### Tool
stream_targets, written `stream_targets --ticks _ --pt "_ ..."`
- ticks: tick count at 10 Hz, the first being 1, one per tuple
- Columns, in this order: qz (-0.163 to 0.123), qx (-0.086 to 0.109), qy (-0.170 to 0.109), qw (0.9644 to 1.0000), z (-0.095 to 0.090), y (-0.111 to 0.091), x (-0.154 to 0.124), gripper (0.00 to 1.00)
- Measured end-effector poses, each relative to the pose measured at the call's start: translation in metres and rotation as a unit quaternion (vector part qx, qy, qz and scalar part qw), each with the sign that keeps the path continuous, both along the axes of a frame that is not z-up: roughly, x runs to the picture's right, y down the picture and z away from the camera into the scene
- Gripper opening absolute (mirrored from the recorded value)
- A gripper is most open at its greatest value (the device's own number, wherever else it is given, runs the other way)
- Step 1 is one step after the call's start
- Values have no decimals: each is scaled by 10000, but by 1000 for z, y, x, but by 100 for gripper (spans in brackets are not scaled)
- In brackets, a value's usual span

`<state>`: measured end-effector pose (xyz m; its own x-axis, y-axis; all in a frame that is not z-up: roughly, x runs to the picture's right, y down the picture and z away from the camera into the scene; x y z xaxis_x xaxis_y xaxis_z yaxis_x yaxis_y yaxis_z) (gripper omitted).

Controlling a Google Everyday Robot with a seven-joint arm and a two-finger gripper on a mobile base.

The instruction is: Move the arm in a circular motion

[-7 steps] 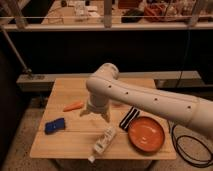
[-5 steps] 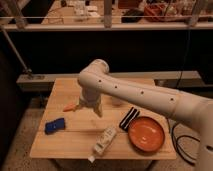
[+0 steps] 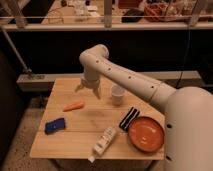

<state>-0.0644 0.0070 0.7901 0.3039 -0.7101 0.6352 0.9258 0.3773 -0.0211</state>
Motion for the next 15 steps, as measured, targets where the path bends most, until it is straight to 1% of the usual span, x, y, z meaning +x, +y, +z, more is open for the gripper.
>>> stream_targets --ticks 1,2,4,5,7,8,9,10,11,12,13,14,15 --pt "131 -16 116 9998 10 -9 16 80" --pt "285 -43 255 9993 19 -18 38 80" --pt "598 -95 578 9965 35 -29 88 80" --pt "759 -95 755 9942 40 -34 114 80" --pt "1048 -116 1174 9875 44 -36 168 80" --pt "1185 -133 1363 9835 43 -33 190 80" --pt "1320 -170 1572 9786 39 -28 212 80" --pt "1391 -226 1753 9744 31 -15 232 80" --pt "1399 -286 1775 9737 22 -2 240 80" --pt "1400 -339 1737 9742 14 10 245 80" --pt "1410 -335 1698 9748 3 22 250 80" --pt "1469 -321 1707 9738 -4 29 254 80" --pt "1517 -315 1736 9725 -7 31 258 80"
